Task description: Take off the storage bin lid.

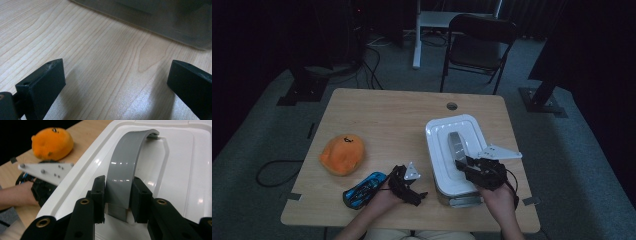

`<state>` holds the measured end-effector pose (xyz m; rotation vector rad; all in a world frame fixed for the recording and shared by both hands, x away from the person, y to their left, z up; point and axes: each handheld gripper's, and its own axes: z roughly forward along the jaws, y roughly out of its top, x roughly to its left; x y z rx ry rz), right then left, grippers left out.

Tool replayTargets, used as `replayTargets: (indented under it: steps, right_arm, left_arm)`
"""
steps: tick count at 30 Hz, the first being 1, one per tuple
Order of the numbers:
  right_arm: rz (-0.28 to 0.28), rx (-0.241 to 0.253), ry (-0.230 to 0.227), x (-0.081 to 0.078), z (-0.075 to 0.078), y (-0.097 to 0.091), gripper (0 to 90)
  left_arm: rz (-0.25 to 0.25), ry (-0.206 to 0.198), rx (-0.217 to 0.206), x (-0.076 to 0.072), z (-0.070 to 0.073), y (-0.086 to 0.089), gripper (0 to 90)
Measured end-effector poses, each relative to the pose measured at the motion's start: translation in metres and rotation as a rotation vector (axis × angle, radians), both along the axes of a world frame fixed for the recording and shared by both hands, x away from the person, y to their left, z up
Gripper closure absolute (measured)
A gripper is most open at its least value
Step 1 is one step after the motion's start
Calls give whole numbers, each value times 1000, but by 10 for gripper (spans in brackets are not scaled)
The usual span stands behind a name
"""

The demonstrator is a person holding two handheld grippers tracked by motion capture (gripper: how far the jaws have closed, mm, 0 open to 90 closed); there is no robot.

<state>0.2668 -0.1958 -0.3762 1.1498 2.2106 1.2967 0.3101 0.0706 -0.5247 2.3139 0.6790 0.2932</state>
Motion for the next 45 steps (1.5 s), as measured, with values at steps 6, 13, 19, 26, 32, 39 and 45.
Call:
replayTargets:
  steps: [6, 13, 19, 26, 32, 39, 45]
  right_arm:
    - [-23, 4, -29, 5, 9, -5, 684]
    - [-64, 9, -48, 13, 14, -17, 685]
    - [-99, 19, -67, 21, 20, -27, 686]
    - [-147, 21, -91, 32, 26, -40, 687]
    - [-180, 35, -102, 41, 29, -52, 687]
    - [-236, 35, -123, 48, 30, -70, 688]
    - [-287, 36, -122, 55, 27, -90, 688]
  left_arm:
    - [-1, 4, 0, 0, 0, 0, 21]
    - [0, 2, 0, 0, 0, 0, 21]
    - [0, 2, 0, 0, 0, 0, 21]
    - [0, 2, 0, 0, 0, 0, 21]
    - [0, 2, -1, 0, 0, 0, 21]
    - [-1, 2, 0, 0, 0, 0, 21]
    - [0, 2, -1, 0, 0, 0, 21]
